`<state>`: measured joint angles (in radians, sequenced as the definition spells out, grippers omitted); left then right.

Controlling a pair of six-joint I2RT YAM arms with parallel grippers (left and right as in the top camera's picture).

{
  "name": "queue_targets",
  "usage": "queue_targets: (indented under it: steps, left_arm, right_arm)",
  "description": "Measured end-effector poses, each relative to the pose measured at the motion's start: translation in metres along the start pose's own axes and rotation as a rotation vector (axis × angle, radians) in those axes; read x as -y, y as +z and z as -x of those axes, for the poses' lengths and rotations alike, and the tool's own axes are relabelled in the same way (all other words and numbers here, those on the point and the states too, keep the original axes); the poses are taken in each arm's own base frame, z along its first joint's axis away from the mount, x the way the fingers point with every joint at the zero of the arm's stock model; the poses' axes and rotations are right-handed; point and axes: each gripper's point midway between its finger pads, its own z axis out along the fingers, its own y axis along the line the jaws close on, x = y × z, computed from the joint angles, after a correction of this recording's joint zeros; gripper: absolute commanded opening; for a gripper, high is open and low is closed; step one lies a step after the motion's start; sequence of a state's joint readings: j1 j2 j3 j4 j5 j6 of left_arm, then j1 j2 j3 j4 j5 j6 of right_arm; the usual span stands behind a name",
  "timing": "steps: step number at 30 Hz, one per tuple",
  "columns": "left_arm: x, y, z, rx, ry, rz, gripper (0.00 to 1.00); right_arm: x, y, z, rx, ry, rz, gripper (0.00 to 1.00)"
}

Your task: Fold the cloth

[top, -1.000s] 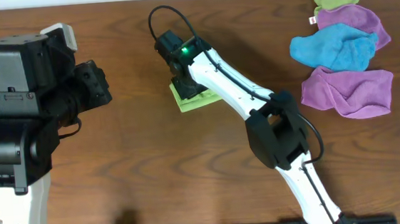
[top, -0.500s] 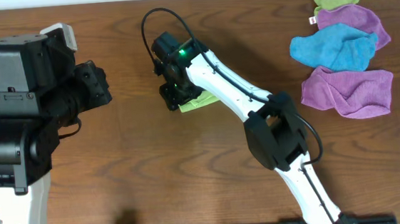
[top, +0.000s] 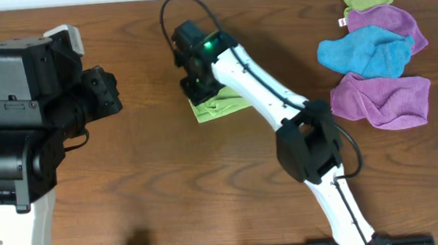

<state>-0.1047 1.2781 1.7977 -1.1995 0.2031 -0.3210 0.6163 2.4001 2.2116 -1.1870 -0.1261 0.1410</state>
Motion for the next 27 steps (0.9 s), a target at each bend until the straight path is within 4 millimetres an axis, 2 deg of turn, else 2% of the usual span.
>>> queue_targets:
  steps: [7,10,13,21,27]
  left_arm:
    - [0.000,0.000,0.000,0.000,0.000,0.000,0.17]
    - [0.000,0.000,0.001,0.003,0.000,-0.001,0.17]
    - [0.001,0.000,0.002,0.006,0.001,-0.003,0.17]
    - [0.001,0.000,0.002,0.008,0.001,-0.003,0.18]
    - [0.001,0.000,0.003,0.013,0.002,-0.005,0.18]
  right_arm:
    - [0.049,-0.007,-0.006,-0.033,0.092,-0.073,0.02]
    - [0.061,-0.008,-0.010,-0.047,0.111,-0.093,0.02]
    - [0.062,-0.007,-0.013,-0.055,0.110,-0.099,0.01]
    - [0.063,0.015,-0.044,-0.162,0.112,-0.110,0.02]
    - [0.046,0.019,-0.047,-0.170,0.080,-0.092,0.02]
